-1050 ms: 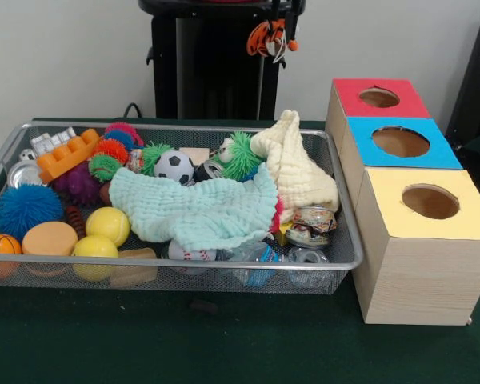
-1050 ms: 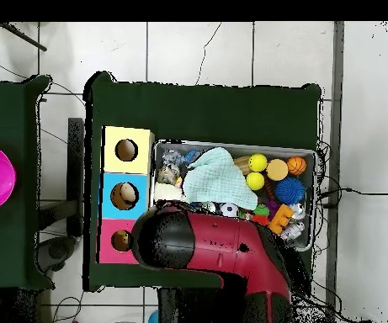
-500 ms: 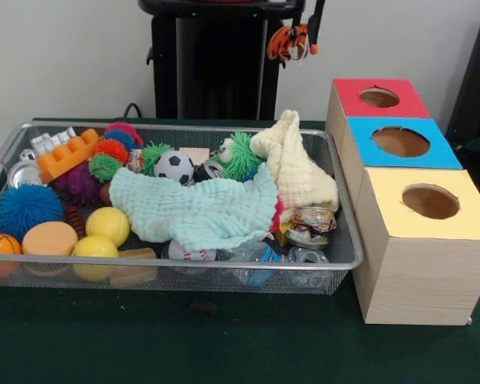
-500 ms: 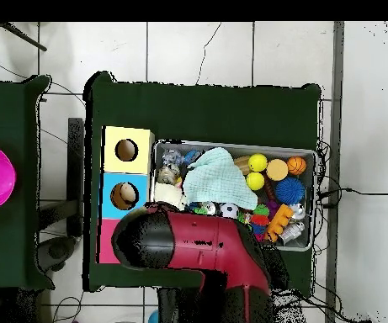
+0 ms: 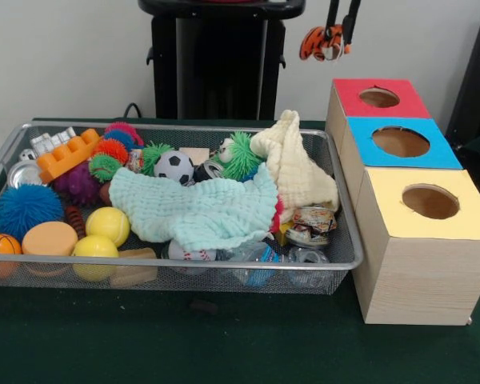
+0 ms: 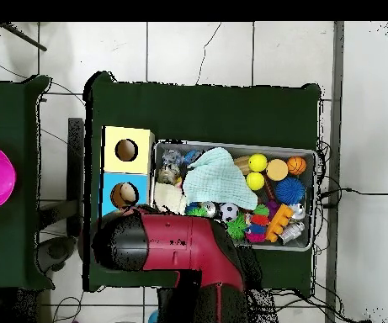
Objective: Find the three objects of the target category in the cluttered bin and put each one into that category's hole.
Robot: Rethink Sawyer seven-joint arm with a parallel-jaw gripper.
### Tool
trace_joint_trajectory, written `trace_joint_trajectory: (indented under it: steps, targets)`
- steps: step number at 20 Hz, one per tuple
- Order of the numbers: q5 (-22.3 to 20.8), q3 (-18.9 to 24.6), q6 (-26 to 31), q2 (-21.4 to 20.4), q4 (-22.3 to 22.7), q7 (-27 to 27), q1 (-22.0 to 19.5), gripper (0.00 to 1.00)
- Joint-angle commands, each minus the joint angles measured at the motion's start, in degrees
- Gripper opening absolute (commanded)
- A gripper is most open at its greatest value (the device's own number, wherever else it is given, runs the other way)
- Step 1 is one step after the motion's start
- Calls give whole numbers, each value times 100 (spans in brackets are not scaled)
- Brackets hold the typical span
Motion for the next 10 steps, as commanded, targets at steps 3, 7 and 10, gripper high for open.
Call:
trace_joint_trajectory:
  steps: [3, 7, 10]
  targets:
    - [302, 155, -383, 283, 334, 1174, 144, 0]
    - [380, 136, -438, 442, 206, 1255, 245, 0]
    - [435, 103, -515, 546, 147, 1338, 338, 0]
